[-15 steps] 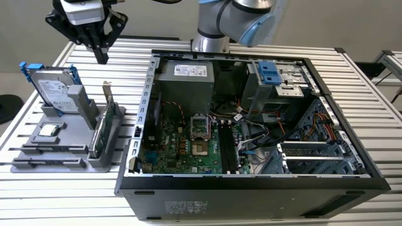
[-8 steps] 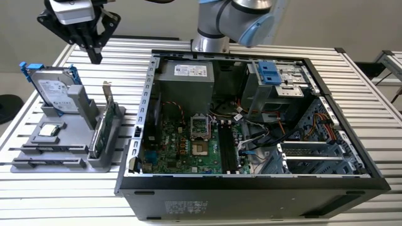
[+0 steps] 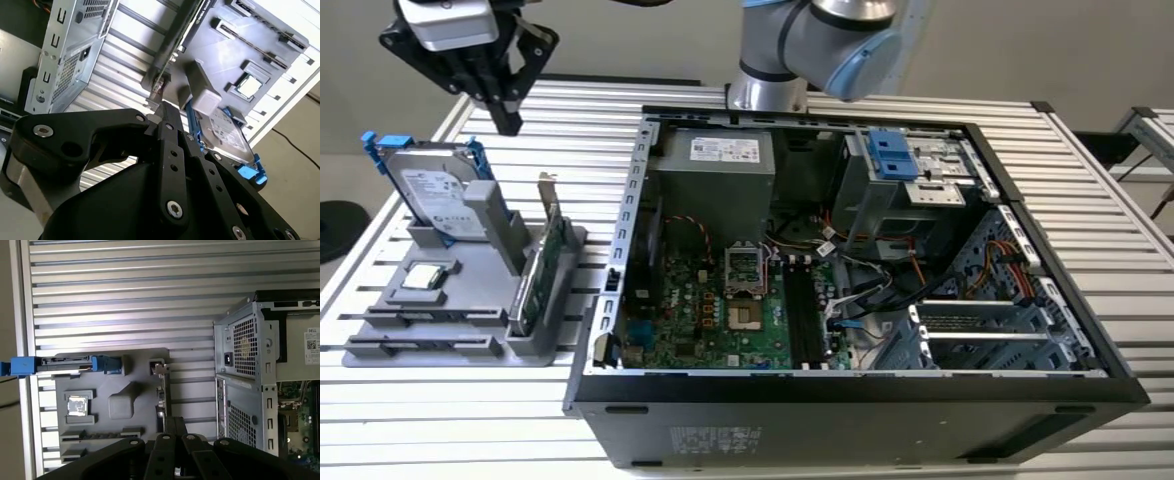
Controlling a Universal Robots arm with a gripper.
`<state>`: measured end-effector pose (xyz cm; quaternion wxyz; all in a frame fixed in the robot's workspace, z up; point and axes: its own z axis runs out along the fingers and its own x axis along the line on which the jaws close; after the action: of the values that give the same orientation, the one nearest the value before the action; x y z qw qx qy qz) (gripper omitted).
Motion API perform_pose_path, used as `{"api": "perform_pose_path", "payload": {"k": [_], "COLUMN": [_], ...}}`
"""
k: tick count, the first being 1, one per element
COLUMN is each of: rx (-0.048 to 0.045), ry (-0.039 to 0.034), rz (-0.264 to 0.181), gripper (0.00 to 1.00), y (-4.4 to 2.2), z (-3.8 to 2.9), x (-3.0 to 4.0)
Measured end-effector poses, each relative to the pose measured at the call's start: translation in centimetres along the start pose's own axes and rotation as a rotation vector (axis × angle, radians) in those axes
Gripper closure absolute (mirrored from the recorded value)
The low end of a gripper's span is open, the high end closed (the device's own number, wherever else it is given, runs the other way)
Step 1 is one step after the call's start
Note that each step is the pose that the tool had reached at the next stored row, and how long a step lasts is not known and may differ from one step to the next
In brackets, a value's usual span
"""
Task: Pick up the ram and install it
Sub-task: 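Reach for the ram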
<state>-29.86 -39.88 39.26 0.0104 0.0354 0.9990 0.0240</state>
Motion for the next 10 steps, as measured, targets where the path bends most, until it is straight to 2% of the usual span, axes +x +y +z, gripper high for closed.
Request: {"api": "perform_pose_path", "payload": {"k": [10], "rx": [0.0], "ry": [0.0001], "rz": [0.0], "gripper": [1.0], "y": [-0.12], "z": [-0.04], "x": [1.74]}}
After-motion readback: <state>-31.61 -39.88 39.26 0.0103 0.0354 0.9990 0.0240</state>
